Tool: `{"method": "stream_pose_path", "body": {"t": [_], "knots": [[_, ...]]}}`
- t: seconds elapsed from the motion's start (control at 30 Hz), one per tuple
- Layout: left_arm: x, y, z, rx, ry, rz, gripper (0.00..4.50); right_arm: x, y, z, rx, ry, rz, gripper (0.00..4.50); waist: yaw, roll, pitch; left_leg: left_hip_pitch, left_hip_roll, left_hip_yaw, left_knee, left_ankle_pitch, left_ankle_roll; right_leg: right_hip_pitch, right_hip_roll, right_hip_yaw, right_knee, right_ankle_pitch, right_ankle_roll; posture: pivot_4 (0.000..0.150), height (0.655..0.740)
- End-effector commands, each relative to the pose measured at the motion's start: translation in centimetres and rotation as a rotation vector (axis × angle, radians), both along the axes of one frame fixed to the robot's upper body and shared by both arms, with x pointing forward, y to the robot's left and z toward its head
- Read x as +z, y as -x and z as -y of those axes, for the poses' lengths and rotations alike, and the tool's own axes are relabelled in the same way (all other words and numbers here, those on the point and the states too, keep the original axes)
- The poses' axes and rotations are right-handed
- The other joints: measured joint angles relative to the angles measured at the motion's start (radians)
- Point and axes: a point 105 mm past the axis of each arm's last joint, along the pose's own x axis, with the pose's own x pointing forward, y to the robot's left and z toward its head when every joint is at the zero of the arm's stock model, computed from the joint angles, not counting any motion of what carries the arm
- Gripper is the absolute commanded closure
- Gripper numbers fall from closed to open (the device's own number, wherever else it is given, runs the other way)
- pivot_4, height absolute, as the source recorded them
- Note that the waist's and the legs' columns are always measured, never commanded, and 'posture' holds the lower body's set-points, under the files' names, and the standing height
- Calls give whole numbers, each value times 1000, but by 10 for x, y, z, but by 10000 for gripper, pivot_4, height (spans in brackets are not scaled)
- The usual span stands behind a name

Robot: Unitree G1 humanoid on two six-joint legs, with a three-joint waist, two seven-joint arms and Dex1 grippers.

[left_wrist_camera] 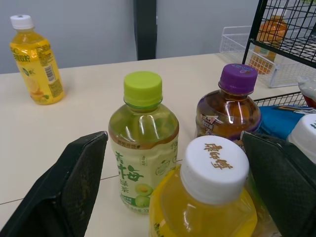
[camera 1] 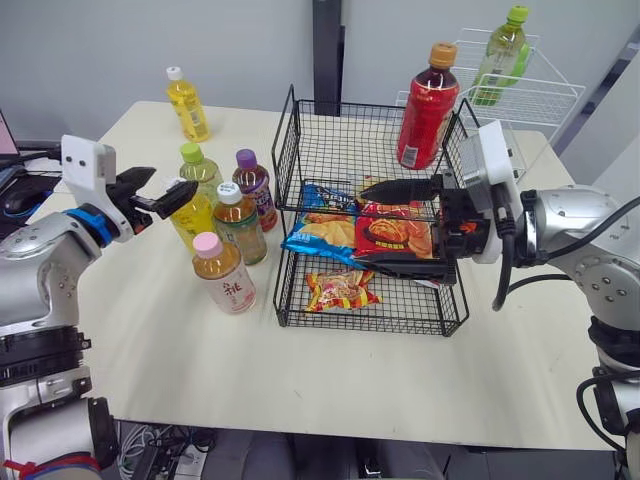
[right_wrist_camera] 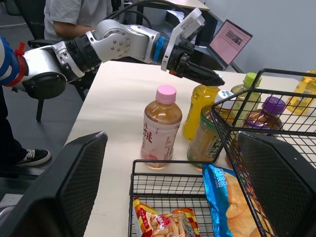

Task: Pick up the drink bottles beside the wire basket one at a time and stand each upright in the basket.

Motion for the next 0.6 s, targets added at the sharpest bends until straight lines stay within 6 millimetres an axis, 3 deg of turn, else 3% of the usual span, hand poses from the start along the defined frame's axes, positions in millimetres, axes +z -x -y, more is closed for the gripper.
{"method": "stream_pose_path", "body": {"t": [0.03, 0.23, 0.6], "knots": [[10, 1, 4, -14, -5, 37, 11321, 10, 6, 2, -2, -25, 49, 0, 0, 0, 0, 0, 0, 0, 0, 0, 0, 0, 0, 0, 0, 0, 0, 1500, 6736], [9, 4, 5, -26, 0, 31, 30464, 12, 2, 3, -20, -35, 64, 0, 0, 0, 0, 0, 0, 0, 0, 0, 0, 0, 0, 0, 0, 0, 1, 1500, 6736], [21, 16, -2, -19, -18, 60, 31507, 19, -2, 7, -77, -60, 107, 0, 0, 0, 0, 0, 0, 0, 0, 0, 0, 0, 0, 0, 0, -1, 1, 1500, 6736]]}}
